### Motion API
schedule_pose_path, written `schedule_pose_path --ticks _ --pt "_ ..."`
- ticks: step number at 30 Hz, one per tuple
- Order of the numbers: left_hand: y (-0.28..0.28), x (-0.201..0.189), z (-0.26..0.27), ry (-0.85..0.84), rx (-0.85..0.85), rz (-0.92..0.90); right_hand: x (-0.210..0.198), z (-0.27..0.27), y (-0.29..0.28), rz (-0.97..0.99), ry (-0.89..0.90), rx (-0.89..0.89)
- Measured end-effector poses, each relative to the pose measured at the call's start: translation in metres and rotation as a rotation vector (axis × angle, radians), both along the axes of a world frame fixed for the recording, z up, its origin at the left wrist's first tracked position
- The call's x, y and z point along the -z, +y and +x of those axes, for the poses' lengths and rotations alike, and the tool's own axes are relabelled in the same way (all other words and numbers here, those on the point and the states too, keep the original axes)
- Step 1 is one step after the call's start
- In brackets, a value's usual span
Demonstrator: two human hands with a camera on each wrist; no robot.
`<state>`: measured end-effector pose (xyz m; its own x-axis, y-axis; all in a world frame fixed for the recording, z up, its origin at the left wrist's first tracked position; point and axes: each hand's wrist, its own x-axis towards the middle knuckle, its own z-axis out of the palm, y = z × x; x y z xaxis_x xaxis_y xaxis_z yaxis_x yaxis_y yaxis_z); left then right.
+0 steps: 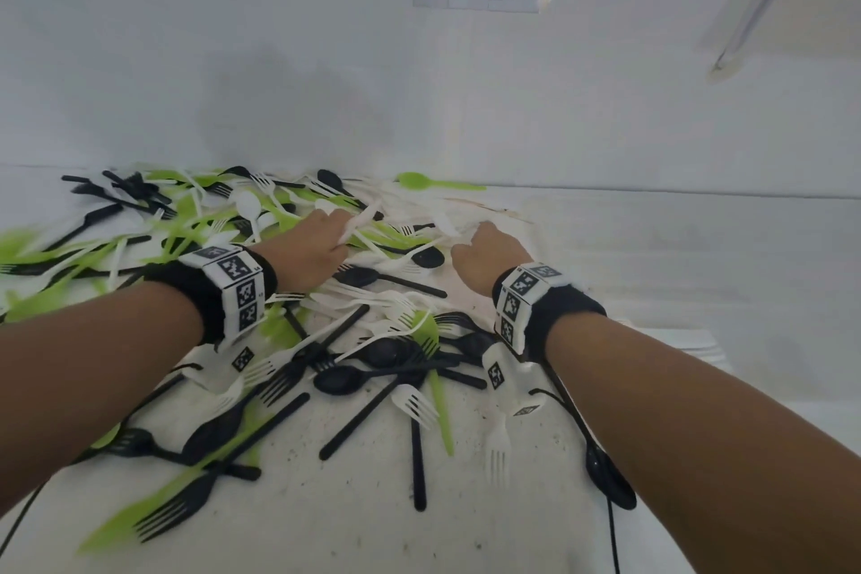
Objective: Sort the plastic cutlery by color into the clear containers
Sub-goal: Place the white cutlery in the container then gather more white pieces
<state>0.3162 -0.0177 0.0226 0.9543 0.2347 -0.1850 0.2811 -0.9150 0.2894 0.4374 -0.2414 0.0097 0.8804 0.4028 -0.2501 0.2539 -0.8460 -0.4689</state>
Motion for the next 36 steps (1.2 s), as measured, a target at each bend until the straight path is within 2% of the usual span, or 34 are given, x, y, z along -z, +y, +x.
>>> schedule_pose_path --ticks 3,7,9,12,14,17,19,22,25,27,32,36 --pt "0.008 0.002 -0.011 -0.007 -0.004 -0.001 0.004 -0.003 0.004 0.034 0.017 -0.016" --pt "0.007 -0.005 -0.031 -0.066 -0.086 -0.124 0.002 -0.014 0.011 0.129 0.018 -0.009" --pt "0.005 -0.006 -0.041 -0.1 -0.087 -0.084 0.0 -0.017 0.015 0.157 -0.042 -0.081" --pt "0.001 -0.004 -0.053 -0.112 -0.119 -0.063 -0.001 -0.016 0.017 0.032 -0.09 -0.261" --pt "0.0 -0.002 -0.058 -0.072 -0.133 -0.07 0.002 -0.015 0.014 -0.097 -0.086 -0.303" --pt "-0.001 0.005 -0.059 -0.075 -0.151 -0.056 0.011 -0.013 0.001 -0.184 -0.062 -0.283" --pt "-0.003 0.007 -0.057 -0.097 -0.18 -0.024 0.016 -0.01 -0.006 -0.183 -0.049 -0.243" --pt "-0.008 0.009 -0.052 -0.087 -0.177 -0.073 0.014 -0.008 -0.014 -0.162 -0.016 -0.146" --pt "-0.01 0.009 -0.044 -0.086 -0.196 -0.073 0.01 -0.006 -0.018 -0.074 0.005 -0.051" --pt "-0.012 0.009 -0.039 -0.099 -0.2 -0.064 0.008 -0.007 -0.015 0.034 -0.044 -0.051" --pt "-0.001 0.009 -0.041 -0.098 -0.173 -0.076 0.004 -0.022 0.014 0.115 -0.186 -0.291" --pt "0.02 0.005 -0.066 -0.081 -0.138 -0.106 0.014 -0.031 0.05 -0.03 -0.189 -0.415"
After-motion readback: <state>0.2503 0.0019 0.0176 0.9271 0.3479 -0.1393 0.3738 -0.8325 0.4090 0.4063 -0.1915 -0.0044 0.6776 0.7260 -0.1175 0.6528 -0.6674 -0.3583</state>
